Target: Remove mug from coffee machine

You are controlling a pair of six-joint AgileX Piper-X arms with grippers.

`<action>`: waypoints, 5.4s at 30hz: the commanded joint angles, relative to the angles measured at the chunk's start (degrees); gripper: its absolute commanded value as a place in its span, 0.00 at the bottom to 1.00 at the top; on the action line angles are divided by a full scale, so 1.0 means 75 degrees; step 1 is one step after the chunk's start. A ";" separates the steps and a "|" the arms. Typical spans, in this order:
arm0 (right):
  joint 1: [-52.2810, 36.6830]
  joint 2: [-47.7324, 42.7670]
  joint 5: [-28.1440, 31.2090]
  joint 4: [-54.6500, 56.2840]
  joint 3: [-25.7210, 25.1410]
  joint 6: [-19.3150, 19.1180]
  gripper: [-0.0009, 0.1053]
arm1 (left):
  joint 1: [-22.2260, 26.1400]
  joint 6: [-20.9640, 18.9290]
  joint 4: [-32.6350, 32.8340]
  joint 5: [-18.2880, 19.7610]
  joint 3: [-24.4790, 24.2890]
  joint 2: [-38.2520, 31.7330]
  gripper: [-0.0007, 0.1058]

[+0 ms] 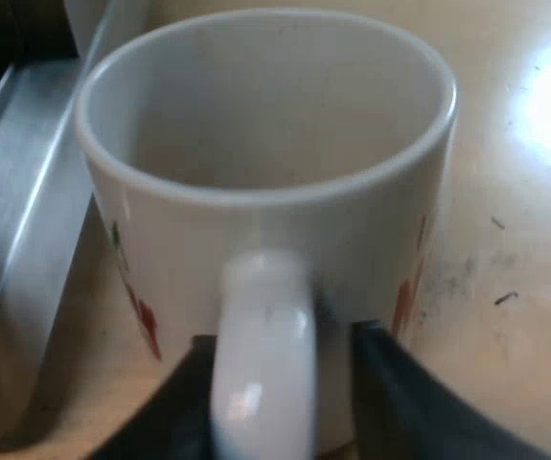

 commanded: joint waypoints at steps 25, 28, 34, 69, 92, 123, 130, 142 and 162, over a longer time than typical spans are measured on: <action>0.0195 -0.2447 -0.0003 0.3875 -0.0021 0.0313 0.57 | -0.0036 -0.0087 -0.0028 0.0075 0.0002 -0.0004 0.82; 0.0195 -0.3265 -0.0347 0.4815 -0.0053 0.0313 0.57 | -0.0036 -0.0087 -0.0028 0.0075 0.0002 -0.0004 0.82; 0.0195 -0.4366 -0.0425 0.6797 -0.0437 0.0335 0.57 | -0.0036 -0.0087 -0.0028 0.0075 0.0002 -0.0004 0.82; 0.0060 -0.4145 -0.0533 1.0706 -0.4303 0.0262 0.51 | 0.1949 -0.0293 0.0994 -0.0916 -0.1454 0.0979 0.82; -0.2459 -0.6132 -0.0887 1.1856 -0.4287 -0.0906 0.43 | 0.2932 0.0376 0.1802 -0.0579 -0.1467 -0.0038 0.82; -0.2459 -1.0735 -0.0947 1.2855 -0.2917 -0.0400 0.43 | 0.2932 0.1178 0.4849 -0.0685 -0.1504 -0.3589 0.82; -0.2459 -1.0735 -0.0947 1.3046 -0.2890 -0.0366 0.43 | 0.2932 0.1178 0.4591 -0.0864 -0.1008 -0.3589 0.82; -0.2459 -1.0735 -0.0947 1.3044 -0.2271 -0.0327 0.43 | 0.2932 0.1178 0.3288 -0.0864 0.0149 -0.3575 0.82; -0.2459 -1.0720 -0.0905 1.2910 -0.1793 -0.0223 0.43 | 0.2932 0.1178 0.3102 -0.0877 0.0384 -0.3575 0.82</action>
